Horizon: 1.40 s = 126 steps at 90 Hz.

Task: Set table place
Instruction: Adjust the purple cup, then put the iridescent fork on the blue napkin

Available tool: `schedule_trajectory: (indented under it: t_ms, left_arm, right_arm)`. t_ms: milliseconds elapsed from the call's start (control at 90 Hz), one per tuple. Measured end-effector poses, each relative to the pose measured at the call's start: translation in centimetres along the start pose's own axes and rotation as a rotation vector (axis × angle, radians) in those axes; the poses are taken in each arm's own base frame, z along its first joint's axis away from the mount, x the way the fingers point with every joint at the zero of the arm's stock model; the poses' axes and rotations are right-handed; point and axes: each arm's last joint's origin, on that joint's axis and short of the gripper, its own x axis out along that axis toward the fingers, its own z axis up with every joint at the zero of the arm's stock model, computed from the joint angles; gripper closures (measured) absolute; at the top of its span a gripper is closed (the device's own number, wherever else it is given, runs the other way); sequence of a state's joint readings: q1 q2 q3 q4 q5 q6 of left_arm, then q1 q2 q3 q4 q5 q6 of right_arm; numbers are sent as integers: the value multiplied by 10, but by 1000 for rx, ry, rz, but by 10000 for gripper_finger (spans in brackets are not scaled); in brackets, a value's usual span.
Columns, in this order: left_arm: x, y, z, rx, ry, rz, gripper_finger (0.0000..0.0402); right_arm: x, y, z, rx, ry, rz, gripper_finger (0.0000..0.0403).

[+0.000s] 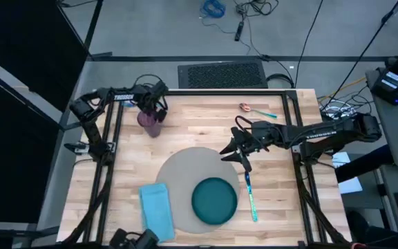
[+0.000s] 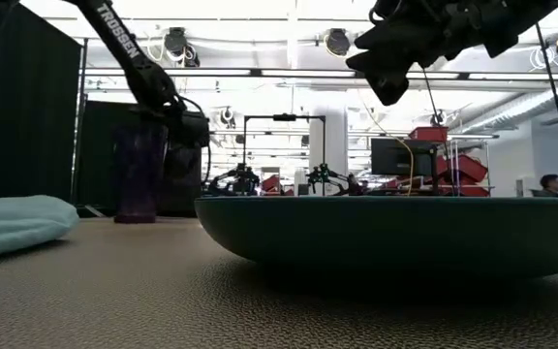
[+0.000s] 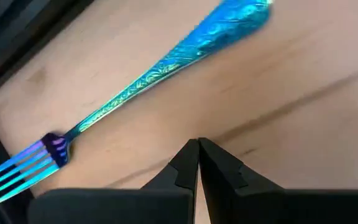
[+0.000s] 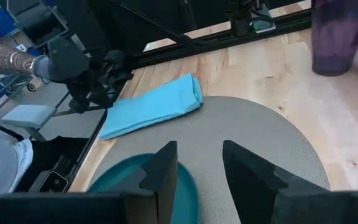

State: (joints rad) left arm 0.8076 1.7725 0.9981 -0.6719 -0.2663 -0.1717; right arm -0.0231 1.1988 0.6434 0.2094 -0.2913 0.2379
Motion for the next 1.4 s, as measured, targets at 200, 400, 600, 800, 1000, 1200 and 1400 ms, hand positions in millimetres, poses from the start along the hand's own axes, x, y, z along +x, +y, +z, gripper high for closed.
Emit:
schedule_trajectory:
  t_ms: [200,400,600,800,1000,1200,1400]
  left_arm:
    - [-28,7,7,199,-35,-57,402]
    - [-53,68,24,46,-22,-155,402]
    - [-49,90,23,171,-23,-242,402]
    - [-36,89,27,229,-20,-243,402]
    - [-17,89,30,297,30,-204,402]
    - [-10,88,31,431,36,-204,401]
    - [-9,88,32,457,34,-197,378]
  right_arm:
    - [0,0,0,-1,-2,1,287]
    - [0,0,1,-1,-5,-1,287]
    - [0,0,3,-11,-27,5,287]
    - [0,1,4,-36,-39,8,287]
    - [0,1,6,-59,-60,15,287]
    - [0,1,6,-59,-61,15,287]
    - [0,1,5,-58,-47,12,287]
